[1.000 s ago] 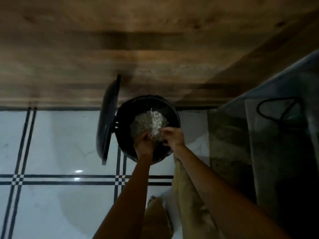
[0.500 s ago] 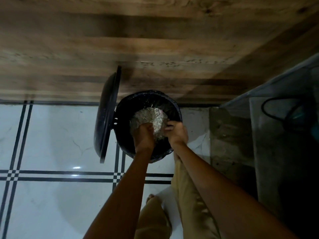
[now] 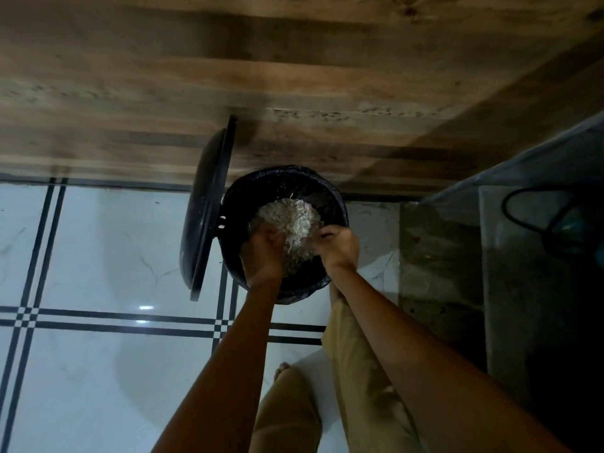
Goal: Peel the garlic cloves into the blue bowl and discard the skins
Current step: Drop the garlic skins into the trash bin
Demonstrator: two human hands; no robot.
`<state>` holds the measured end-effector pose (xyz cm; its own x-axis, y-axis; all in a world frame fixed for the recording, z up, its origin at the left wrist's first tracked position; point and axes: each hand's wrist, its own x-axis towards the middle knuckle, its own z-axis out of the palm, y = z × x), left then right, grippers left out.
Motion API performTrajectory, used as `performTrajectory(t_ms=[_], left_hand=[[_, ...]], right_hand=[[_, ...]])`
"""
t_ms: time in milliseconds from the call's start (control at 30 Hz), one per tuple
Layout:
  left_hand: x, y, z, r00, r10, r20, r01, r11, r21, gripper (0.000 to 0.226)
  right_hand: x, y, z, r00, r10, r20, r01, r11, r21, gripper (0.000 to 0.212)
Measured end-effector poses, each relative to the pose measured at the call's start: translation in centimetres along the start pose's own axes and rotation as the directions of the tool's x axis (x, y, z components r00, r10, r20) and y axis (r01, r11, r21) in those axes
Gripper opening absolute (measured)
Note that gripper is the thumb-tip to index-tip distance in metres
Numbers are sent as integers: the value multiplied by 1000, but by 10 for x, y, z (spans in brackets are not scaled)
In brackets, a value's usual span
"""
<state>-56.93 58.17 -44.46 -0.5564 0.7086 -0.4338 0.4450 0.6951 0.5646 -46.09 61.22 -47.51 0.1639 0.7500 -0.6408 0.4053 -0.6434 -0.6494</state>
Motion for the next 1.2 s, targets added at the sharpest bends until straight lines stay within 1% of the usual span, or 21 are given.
performTrajectory(t_ms=[67, 133, 200, 233, 300, 367, 400, 433, 500, 533, 600, 700, 767, 800, 833, 933, 1000, 1067, 1100, 1133, 1200], left_hand=[[3, -2, 5, 999, 22, 39, -20, 998, -52, 26], [9, -7, 14, 990, 9, 141, 13, 988, -152, 46], [13, -12, 17, 963, -33, 269, 77, 985, -155, 56], [13, -13, 16, 944, -44, 326, 88, 989, -121, 53], [6, -5, 2, 923, -3, 384, 36, 996, -78, 41], [-18, 18, -26, 918, 68, 392, -17, 991, -134, 31], [-35, 32, -43, 919, 109, 378, -57, 988, -146, 27], [-54, 49, -61, 924, 156, 349, -109, 982, -152, 24], [-98, 84, -95, 916, 294, 272, -248, 949, -194, 18], [-122, 106, -111, 900, 361, 246, -309, 924, -225, 17], [-173, 153, -142, 848, 468, 250, -406, 876, -262, 16], [-250, 221, -164, 696, 657, 288, -586, 752, -300, 19], [-306, 260, -163, 595, 745, 301, -667, 667, -332, 24], [-333, 274, -161, 564, 770, 299, -685, 638, -351, 26], [-366, 285, -157, 517, 793, 322, -701, 608, -372, 28], [-481, 298, -126, 288, 851, 439, -724, 494, -481, 27], [-553, 284, -102, 104, 832, 545, -733, 435, -524, 27], [-620, 255, -77, -99, 759, 644, -739, 377, -558, 28], [-654, 234, -66, -179, 708, 683, -734, 366, -572, 29], [-685, 213, -56, -236, 657, 716, -737, 359, -573, 29], [-740, 175, -39, -317, 576, 754, -754, 330, -568, 26]], right_hand=[[-1, -6, -1, 995, -91, 47, 98, 978, -182, 38], [1, -9, -2, 965, -177, 196, 246, 874, -420, 44], [1, -9, -2, 931, -188, 312, 333, 784, -523, 47], [-1, -10, -4, 930, -163, 331, 324, 788, -523, 46], [-15, -22, -15, 943, -92, 319, 224, 885, -409, 35], [-45, -46, -36, 964, -14, 264, 61, 983, -171, 22], [-65, -61, -52, 971, 3, 238, 2, 1000, -19, 21], [-89, -76, -71, 974, 11, 228, -39, 992, 118, 21], [-147, -104, -119, 977, 2, 212, -65, 954, 292, 19], [-180, -118, -147, 981, -17, 192, -55, 930, 363, 19], [-243, -134, -203, 994, -78, 82, 29, 876, 481, 23], [-325, -140, -280, 978, -144, -151, 205, 802, 561, 17], [-371, -128, -324, 947, -129, -293, 285, 758, 587, 15], [-392, -121, -341, 927, -108, -359, 317, 738, 596, 16], [-416, -108, -360, 889, -89, -449, 365, 730, 579, 16], [-489, -45, -417, 705, -34, -708, 475, 764, 436, 16], [-538, 7, -441, 601, 81, -795, 481, 758, 440, 16], [-586, 65, -450, 511, 197, -837, 488, 735, 471, 17], [-612, 97, -448, 467, 271, -842, 480, 722, 498, 19], [-636, 127, -445, 415, 350, -840, 475, 704, 528, 21], [-681, 179, -439, 320, 482, -815, 433, 691, 579, 19]])
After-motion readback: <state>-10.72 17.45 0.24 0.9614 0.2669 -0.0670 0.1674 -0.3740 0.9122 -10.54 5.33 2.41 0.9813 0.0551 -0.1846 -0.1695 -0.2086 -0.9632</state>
